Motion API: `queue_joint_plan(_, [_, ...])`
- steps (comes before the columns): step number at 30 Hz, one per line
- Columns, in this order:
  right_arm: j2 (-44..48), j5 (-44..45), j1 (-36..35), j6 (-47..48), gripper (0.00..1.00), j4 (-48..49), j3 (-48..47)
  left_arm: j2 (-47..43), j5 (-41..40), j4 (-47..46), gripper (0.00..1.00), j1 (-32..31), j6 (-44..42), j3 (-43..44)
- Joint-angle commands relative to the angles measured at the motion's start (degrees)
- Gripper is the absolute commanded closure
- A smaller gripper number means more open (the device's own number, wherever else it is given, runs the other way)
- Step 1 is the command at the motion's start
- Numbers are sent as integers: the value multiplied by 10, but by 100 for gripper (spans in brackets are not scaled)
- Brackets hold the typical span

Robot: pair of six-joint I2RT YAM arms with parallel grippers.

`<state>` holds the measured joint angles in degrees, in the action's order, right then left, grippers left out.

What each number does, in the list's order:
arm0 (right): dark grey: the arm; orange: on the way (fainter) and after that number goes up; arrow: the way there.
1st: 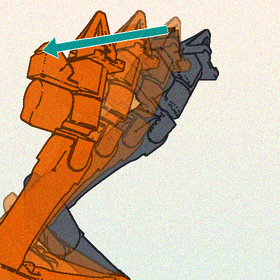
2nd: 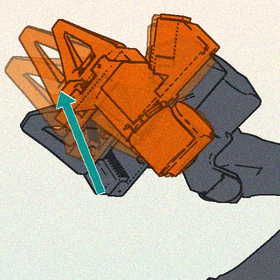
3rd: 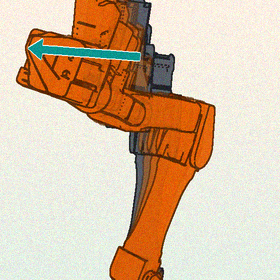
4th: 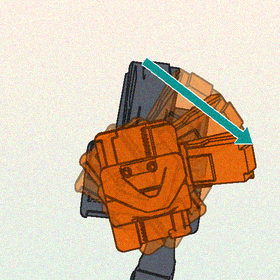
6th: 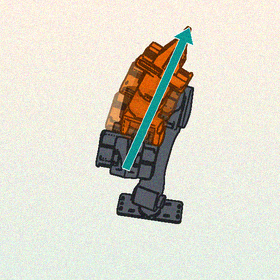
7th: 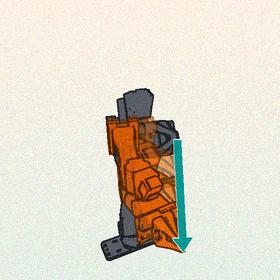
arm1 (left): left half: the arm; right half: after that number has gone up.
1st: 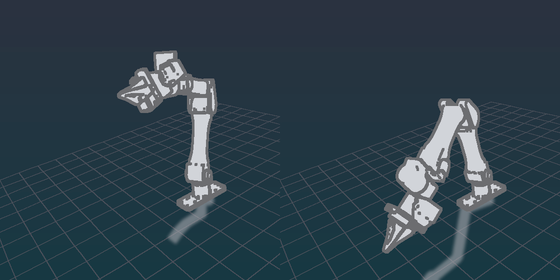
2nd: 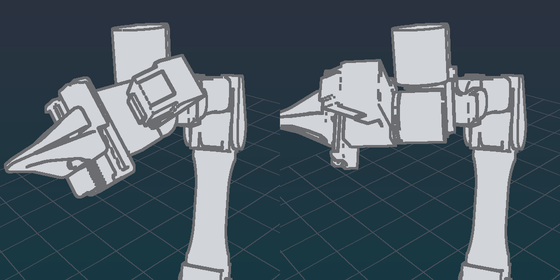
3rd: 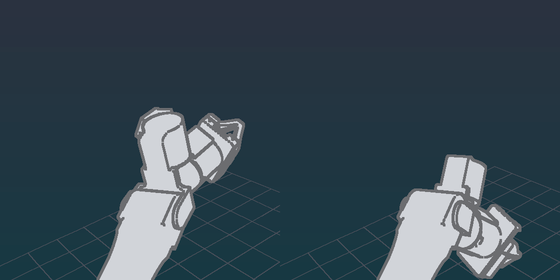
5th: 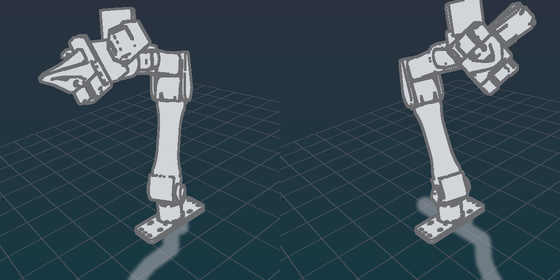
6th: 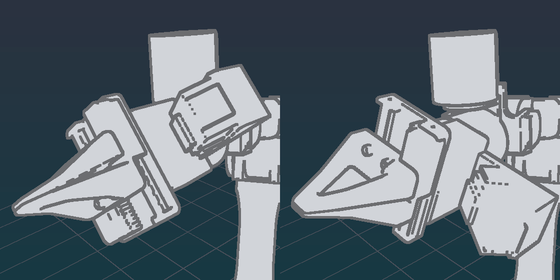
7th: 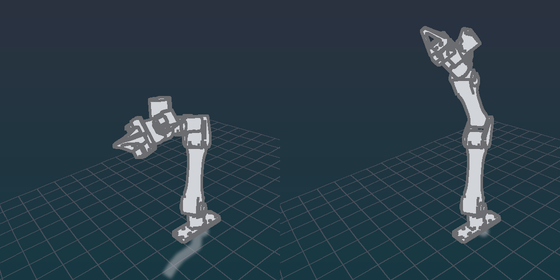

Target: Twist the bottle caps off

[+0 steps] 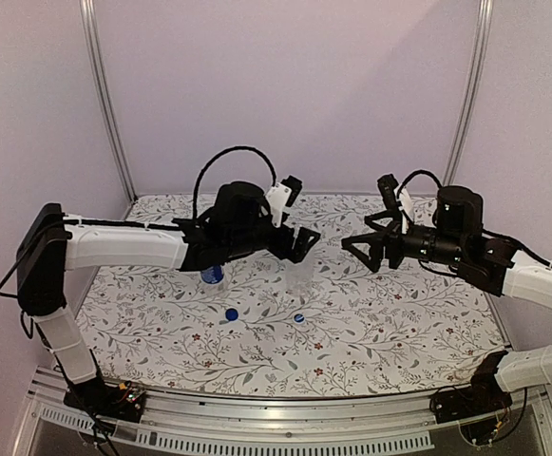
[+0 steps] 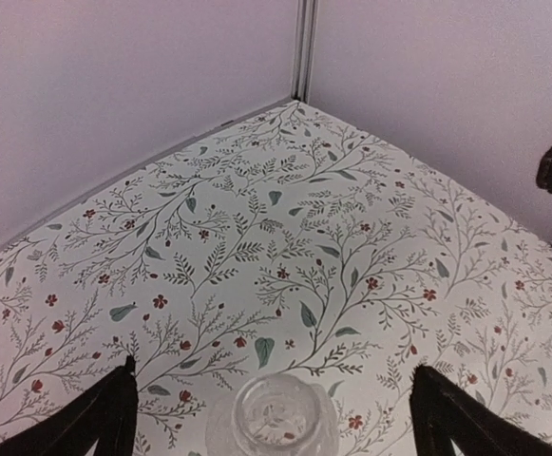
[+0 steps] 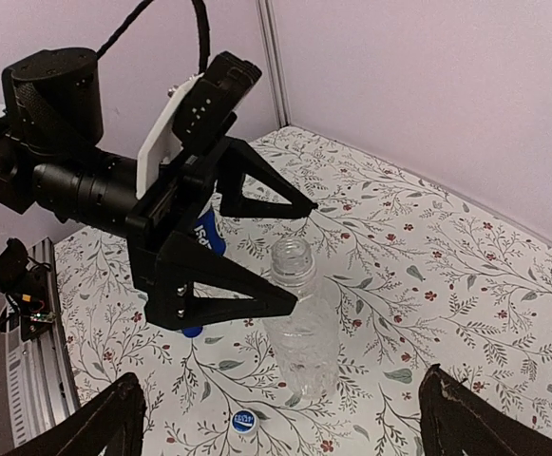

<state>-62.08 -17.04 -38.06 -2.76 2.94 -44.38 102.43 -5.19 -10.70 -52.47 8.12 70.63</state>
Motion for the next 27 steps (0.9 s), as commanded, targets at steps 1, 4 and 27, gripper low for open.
queue_joint_plan(1, [-1, 7, 5, -6, 1, 6, 6, -46, -3, 10, 0, 6, -1, 2])
queue_joint_plan(4, [-1, 17, 6, -9, 1, 4, 4, -67, -3, 21, 0, 7, 1, 1])
queue_joint_plan(27, [-57, 270, 31, -78, 1, -133, -121, -440, -34, 104, 0, 186, 50, -159])
